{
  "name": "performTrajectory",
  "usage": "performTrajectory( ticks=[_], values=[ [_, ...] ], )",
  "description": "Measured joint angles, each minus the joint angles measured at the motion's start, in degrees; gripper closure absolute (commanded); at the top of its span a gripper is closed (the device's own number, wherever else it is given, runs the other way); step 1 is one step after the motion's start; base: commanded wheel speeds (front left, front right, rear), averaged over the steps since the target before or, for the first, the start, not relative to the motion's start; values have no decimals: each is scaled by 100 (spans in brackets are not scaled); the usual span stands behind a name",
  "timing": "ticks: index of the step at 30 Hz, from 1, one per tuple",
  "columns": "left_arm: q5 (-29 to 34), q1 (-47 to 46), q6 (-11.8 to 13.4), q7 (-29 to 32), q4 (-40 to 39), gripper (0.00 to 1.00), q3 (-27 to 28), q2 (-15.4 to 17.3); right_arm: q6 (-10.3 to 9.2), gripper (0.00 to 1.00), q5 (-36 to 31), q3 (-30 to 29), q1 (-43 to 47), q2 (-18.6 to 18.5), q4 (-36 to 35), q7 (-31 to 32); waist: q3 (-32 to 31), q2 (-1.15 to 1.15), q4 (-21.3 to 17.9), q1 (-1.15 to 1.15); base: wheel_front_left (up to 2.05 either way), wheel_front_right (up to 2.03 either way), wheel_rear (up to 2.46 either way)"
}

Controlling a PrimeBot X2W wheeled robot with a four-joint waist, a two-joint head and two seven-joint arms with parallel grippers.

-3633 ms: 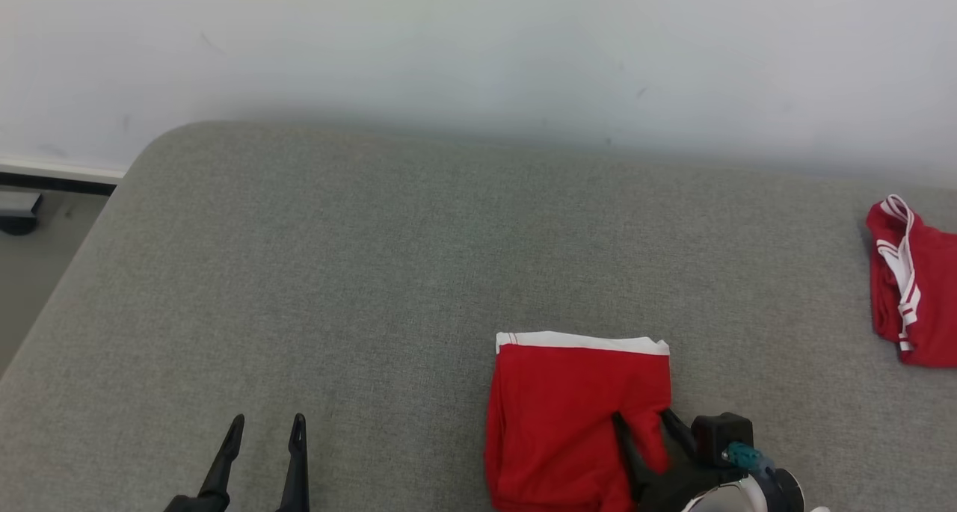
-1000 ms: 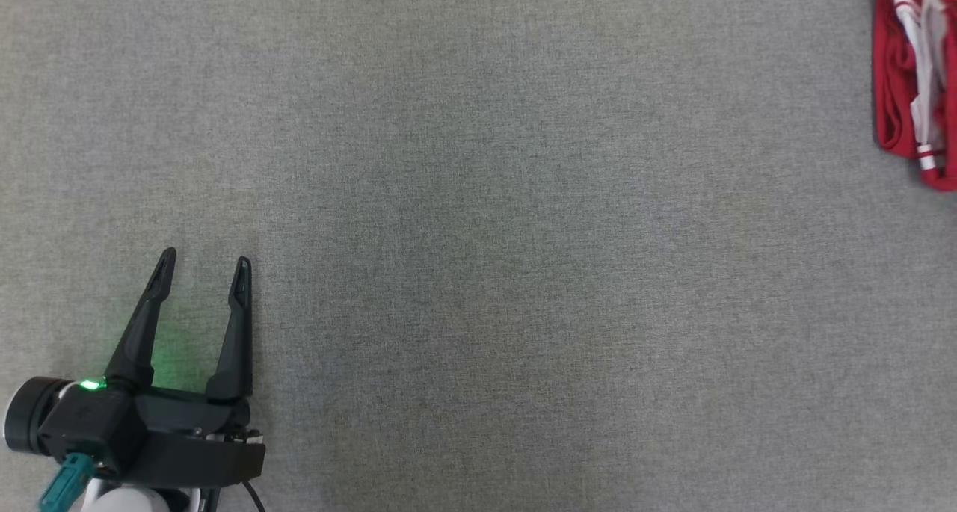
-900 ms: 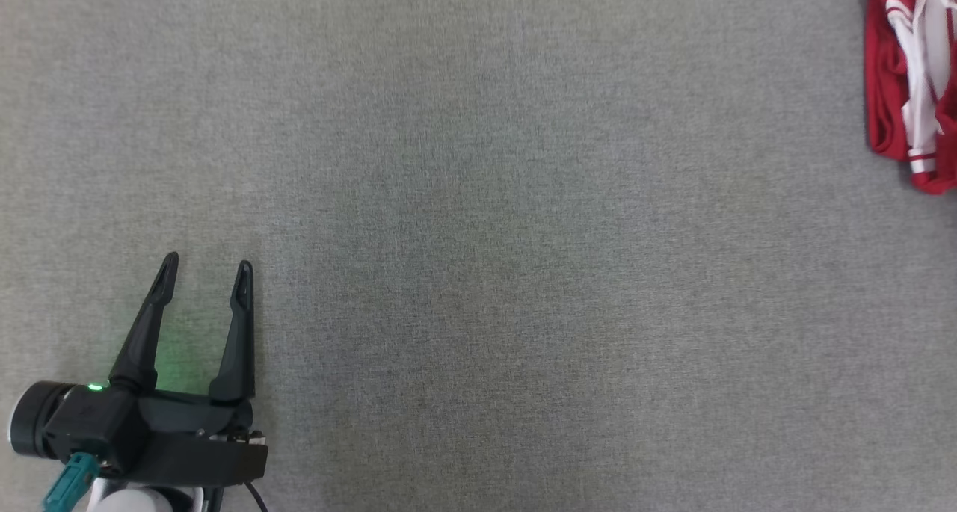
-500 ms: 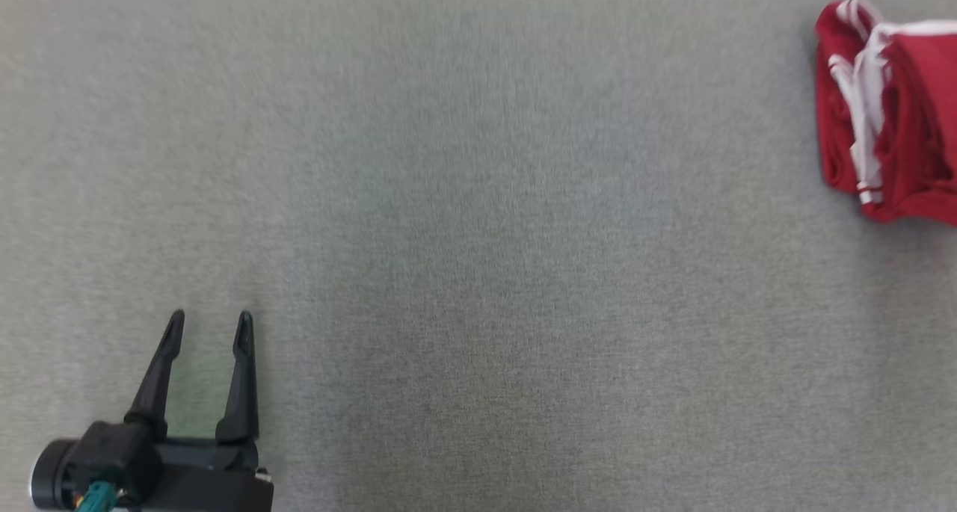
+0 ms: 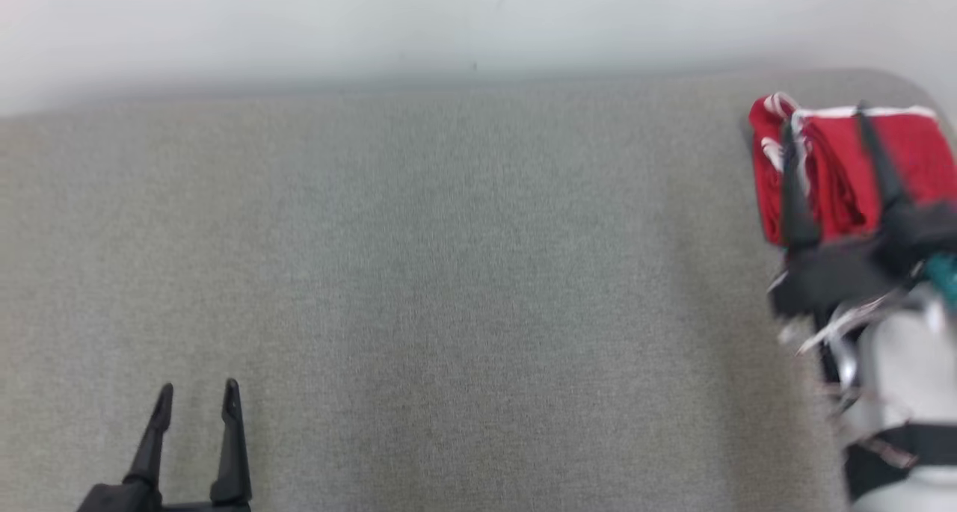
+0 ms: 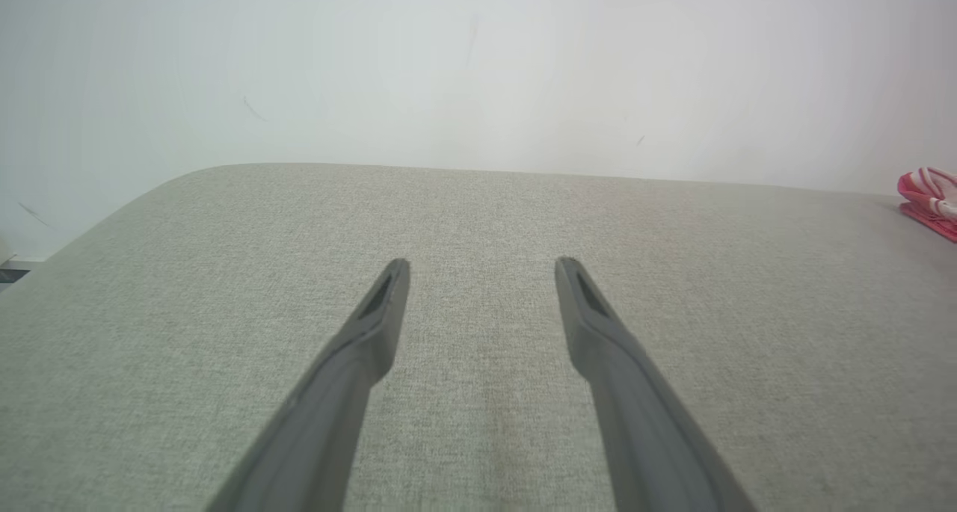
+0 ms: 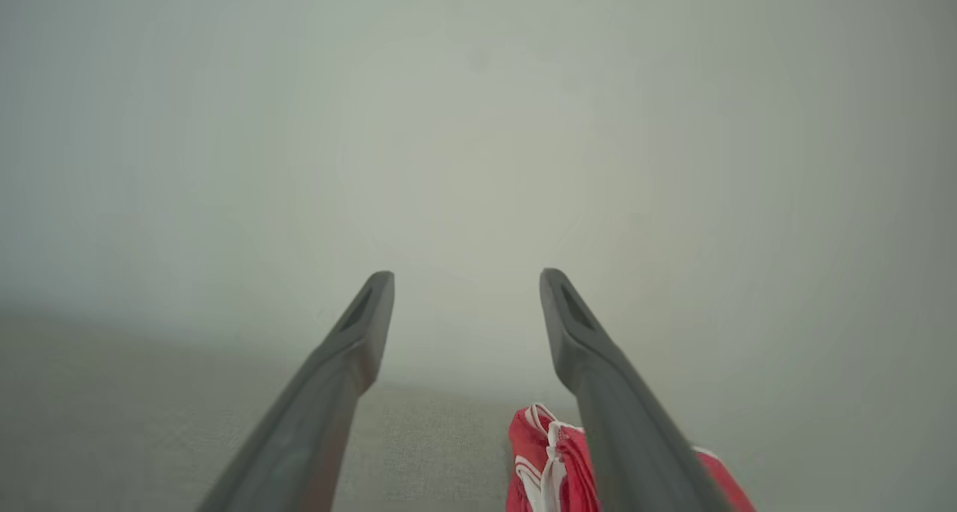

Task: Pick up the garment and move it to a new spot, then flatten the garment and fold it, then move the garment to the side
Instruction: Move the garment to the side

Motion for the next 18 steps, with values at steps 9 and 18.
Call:
performTrajectory(
  ticks=[9,18],
  values=[
    [130,112,0,0,187,0,-27,-127,0,0,-177,-169,1408,814,-204,-249,-509,0,42,0,0,0,0],
    [159,103,0,0,333,0,7,-170,-1,0,219,-10,2574,1038,-694,-274,-662,0,215,1,0,0,0]
  ],
)
